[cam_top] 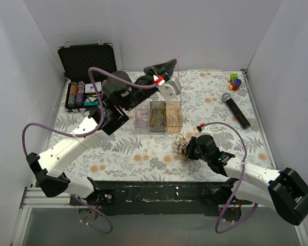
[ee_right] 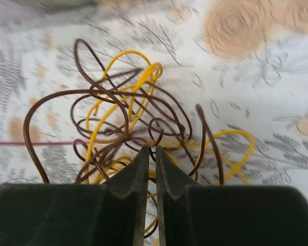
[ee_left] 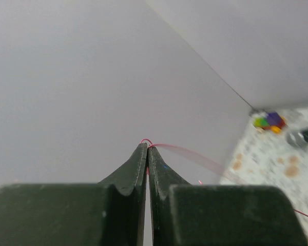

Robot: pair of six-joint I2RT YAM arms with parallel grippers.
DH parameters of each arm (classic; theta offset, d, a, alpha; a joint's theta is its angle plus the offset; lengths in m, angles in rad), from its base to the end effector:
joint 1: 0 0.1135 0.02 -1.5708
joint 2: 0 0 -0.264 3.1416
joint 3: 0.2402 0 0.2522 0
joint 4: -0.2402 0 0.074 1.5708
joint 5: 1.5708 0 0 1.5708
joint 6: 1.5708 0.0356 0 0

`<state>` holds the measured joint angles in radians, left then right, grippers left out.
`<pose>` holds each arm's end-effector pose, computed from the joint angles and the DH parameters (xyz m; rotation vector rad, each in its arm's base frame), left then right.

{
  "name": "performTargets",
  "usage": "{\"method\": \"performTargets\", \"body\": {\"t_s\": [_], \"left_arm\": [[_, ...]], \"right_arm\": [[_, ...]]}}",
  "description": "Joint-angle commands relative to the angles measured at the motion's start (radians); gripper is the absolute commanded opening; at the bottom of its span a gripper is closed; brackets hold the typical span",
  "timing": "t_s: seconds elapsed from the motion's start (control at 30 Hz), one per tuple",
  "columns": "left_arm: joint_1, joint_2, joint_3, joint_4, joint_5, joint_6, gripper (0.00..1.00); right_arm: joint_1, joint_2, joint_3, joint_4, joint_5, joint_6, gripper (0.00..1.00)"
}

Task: Untangle the cables
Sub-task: Untie the cable, then place the cable in the bin.

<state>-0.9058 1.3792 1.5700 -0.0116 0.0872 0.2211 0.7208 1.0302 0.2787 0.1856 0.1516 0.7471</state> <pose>0.1867 -0.2432 0.4975 0.8208 1.1604 -0.6289 0.1510 0.1255 0.1579 0.1213 2.2083 0.6887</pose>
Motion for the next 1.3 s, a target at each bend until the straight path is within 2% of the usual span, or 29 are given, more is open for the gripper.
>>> {"method": "performTargets", "body": {"t_s": [0.0,0.13,0.2,0.37,0.57,0.87,1.27], "left_arm": [[0.008,-0.083,0.186,0.256,-0.052,0.031,0.00],[0.008,-0.136,0.119,0.191,-0.018,-0.020,0.00],[0.008,-0.173,0.038,0.190,-0.003,-0.016,0.00],[0.008,-0.166,-0.014,0.266,-0.075,0.033,0.00],[0.010,-0.140,-0.086,0.375,-0.239,0.118,0.00],[0.015,-0.216,-0.304,0.389,-0.267,0.063,0.00],[0.062,-0.160,-0.358,0.482,-0.282,-0.022,0.00]], "right_arm": [[-0.001,0.030,-0.052,-0.210,0.009,0.001,0.22],[-0.001,-0.018,-0.044,-0.215,0.006,-0.008,0.42],[-0.001,-0.071,-0.033,-0.228,0.012,-0.018,0.45],[-0.001,-0.143,-0.003,-0.264,0.040,-0.038,0.44],[-0.001,-0.116,0.001,-0.265,0.026,-0.029,0.38],[-0.001,-0.130,-0.006,-0.273,0.032,-0.029,0.33],[-0.001,-0.130,-0.019,-0.270,0.031,-0.020,0.31]]}}
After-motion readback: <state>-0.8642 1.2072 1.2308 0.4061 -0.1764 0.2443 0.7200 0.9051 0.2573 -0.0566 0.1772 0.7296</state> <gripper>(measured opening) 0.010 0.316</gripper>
